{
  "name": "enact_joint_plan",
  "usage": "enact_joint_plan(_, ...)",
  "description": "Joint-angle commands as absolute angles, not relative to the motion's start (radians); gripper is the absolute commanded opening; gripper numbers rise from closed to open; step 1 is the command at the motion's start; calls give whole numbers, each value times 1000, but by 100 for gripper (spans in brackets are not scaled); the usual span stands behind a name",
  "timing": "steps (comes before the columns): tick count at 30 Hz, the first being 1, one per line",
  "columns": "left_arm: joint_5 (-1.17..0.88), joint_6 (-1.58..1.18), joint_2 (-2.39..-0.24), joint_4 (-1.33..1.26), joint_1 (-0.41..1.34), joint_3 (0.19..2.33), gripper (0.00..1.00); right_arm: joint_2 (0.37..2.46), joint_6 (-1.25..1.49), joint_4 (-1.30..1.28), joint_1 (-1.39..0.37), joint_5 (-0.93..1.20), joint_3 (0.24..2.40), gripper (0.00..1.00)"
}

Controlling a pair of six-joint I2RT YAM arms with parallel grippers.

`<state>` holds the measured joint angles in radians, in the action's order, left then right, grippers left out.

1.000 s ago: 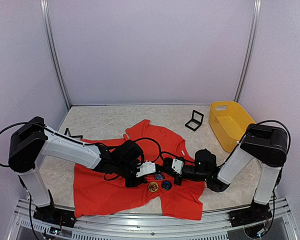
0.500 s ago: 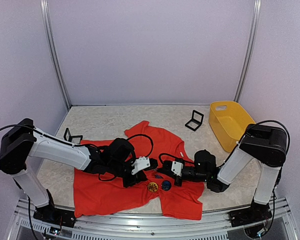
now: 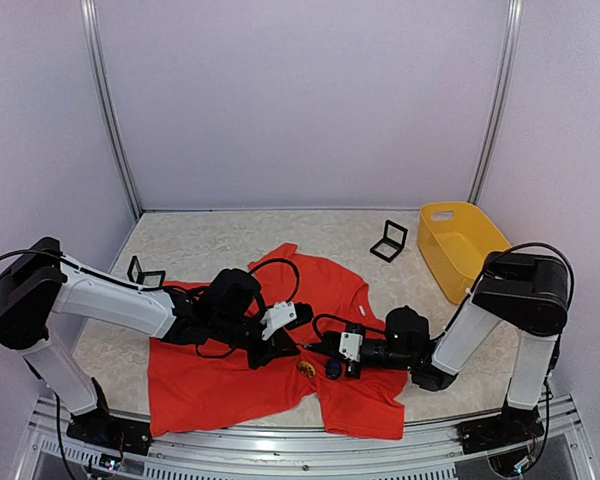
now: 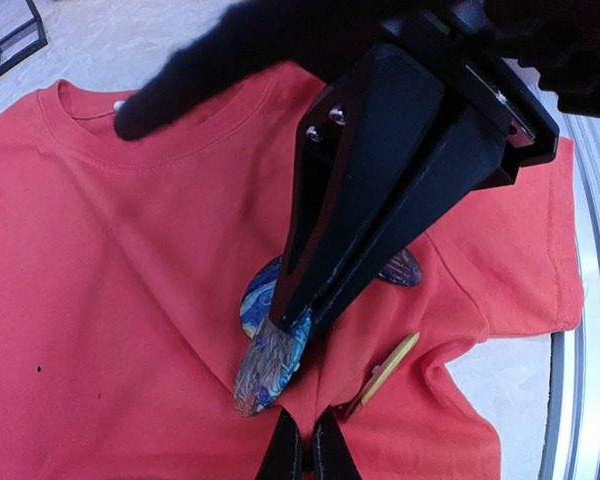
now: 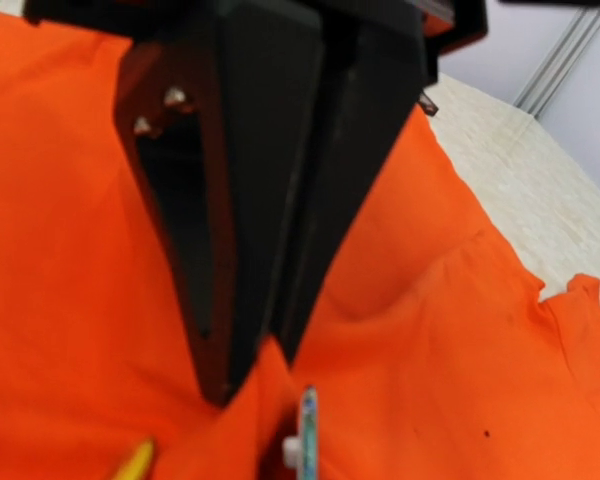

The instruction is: Pin the brooch onto the clothing

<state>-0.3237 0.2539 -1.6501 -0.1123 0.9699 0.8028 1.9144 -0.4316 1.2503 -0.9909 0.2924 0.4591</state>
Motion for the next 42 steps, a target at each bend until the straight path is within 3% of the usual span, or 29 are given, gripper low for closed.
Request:
enact_joint_plan(1,-344,232,-1633,-153,964,789,0,1918,-377,1354,-1009,306,426,0)
enact_joint_plan(14,-337,217,-1629,-163,959,774,1,1935,-230,1495,-1009,398,393,0)
enact_joint_plan(16,-346,213,-1625,-169,959,774,6,1934,-216,1503,-1009,405,396,0)
enact_joint_plan(21,-357,215,-1602,-153,958,770,29,1936,-213,1494,-1008,386,405,0)
enact_joint_plan(27,-400,218,-1515,-134,942,750,42,1945,-199,1478,-1004,375,412,0)
enact_joint_plan(37,-322,130,-1501,-205,942,659,34,1949,-155,1476,-991,385,433,0)
enact_joint_plan(42,-302,130,-1535,-260,942,686,42,1948,-145,1479,-991,407,431,0)
